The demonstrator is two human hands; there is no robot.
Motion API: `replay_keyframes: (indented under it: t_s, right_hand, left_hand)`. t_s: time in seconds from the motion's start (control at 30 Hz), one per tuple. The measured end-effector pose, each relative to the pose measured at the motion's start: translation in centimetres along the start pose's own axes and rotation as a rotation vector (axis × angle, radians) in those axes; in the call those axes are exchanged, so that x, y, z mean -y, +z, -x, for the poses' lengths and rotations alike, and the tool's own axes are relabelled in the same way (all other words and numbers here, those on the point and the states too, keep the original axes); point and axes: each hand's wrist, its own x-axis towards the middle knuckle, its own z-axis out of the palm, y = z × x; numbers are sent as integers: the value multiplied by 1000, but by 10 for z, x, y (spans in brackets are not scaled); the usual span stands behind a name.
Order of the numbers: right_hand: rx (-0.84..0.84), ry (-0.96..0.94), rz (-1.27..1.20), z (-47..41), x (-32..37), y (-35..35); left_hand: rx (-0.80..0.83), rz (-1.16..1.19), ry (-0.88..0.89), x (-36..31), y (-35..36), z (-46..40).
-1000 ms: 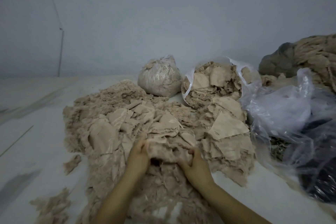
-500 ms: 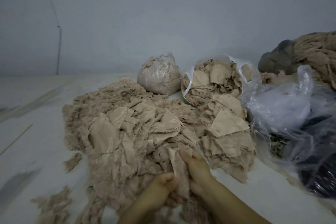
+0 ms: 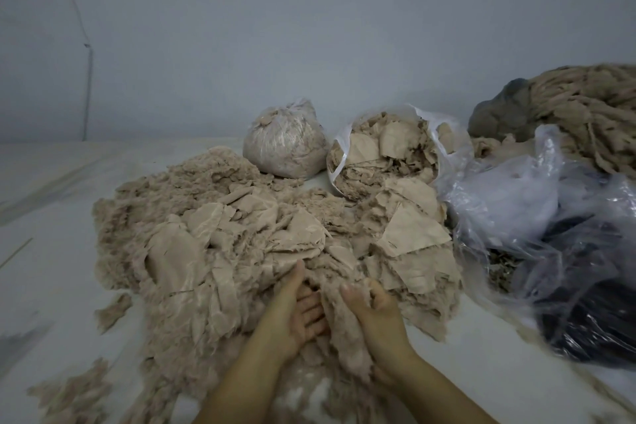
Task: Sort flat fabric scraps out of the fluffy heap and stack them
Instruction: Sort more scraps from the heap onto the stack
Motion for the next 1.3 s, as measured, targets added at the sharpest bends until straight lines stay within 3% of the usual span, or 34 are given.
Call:
replay_keyframes:
  t_s: [0.07, 0.27, 0.37, 0.43, 0.5, 0.6, 0.77, 0.83, 0.9, 0.97, 1.03, 1.07, 1.13, 1.2, 1.23, 1.3]
  right_hand:
    - [37, -19, 15, 2, 1, 4]
    - [-35, 53, -36, 4, -3, -6]
    - [-25, 45, 30, 0, 1, -9]
    - [46, -17, 218, -2, 3, -4]
    - [115, -65, 411, -4, 4, 0]
    - [156, -77, 420, -6, 5, -1]
    - [13, -49, 297, -11, 11, -16]
    - [-83, -111, 386, -13, 15, -21]
    - [-135, -249, 507, -13, 19, -19]
    - [-5, -357, 626, -8, 21, -10]
    - [234, -360, 661, 1, 17, -1]
    - [269, -365, 622, 4, 15, -1]
    - [94, -387, 457, 3, 21, -6]
    - [-102, -248, 289, -3, 31, -14]
    - [-91, -97, 206, -7, 36, -16]
    - [95, 249, 10, -11, 39, -16]
  left_hand:
    - [78, -76, -13, 14, 10, 4]
    - [-167, 335, 252, -13, -7, -2]
    - [-117, 121, 172, -12, -7, 6]
    - [15, -167, 94, 0, 3, 12]
    - [85, -319, 152, 9, 10, 15]
    - [-20, -244, 265, 9, 10, 14]
    - [-112, 45, 326, -7, -3, 12]
    - [-129, 29, 289, -12, -8, 12]
    - [-10, -111, 153, -6, -2, 17]
    - [128, -181, 74, 4, 11, 23]
    - [152, -31, 141, 9, 18, 25]
    - [121, 40, 180, 7, 18, 24]
    - [69, 49, 233, 0, 15, 25]
    - [65, -9, 233, -4, 10, 24]
    - [77, -33, 222, -5, 9, 26]
    - [113, -76, 211, -7, 9, 30]
